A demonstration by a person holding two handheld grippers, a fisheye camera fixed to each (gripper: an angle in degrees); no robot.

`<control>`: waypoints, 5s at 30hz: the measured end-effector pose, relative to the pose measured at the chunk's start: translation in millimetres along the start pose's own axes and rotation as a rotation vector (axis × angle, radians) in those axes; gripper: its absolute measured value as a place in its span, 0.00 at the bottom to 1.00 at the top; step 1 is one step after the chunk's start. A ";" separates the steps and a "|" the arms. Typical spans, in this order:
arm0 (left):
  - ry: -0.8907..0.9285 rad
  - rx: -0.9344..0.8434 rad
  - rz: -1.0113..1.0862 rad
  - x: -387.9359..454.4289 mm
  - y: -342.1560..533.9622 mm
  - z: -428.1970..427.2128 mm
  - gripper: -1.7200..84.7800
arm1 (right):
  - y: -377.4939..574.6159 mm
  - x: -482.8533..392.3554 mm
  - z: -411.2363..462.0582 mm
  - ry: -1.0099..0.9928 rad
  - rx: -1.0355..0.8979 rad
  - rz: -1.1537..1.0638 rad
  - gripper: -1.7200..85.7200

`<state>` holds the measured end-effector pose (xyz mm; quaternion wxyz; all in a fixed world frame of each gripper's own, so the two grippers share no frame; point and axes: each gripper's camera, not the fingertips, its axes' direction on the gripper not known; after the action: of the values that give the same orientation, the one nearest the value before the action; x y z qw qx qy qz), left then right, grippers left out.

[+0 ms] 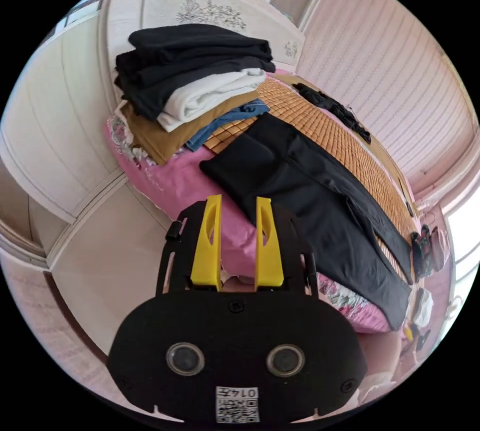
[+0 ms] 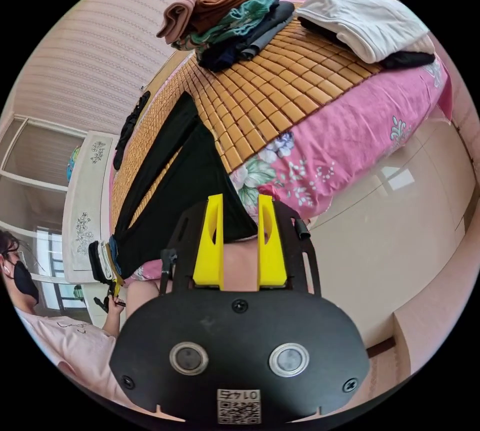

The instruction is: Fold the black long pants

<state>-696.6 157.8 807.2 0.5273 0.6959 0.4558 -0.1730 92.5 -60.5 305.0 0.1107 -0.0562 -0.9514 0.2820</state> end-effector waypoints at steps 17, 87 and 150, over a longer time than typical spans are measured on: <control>0.203 -0.037 -0.194 -62.9 -45.4 33.5 0.06 | -10.2 18.1 11.2 -0.071 -0.070 0.097 0.14; -0.103 -0.440 0.922 285.9 122.1 141.4 0.01 | -9.1 -176.0 141.1 0.389 -0.297 -0.410 0.02; 0.140 -0.248 1.199 430.3 214.3 269.9 0.01 | -48.4 -151.4 59.5 0.159 0.074 -0.266 0.04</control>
<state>-231.0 105.5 516.6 0.5787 0.7741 0.0357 0.2541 222.7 -157.8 255.9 0.2239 0.0523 -0.9276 0.2945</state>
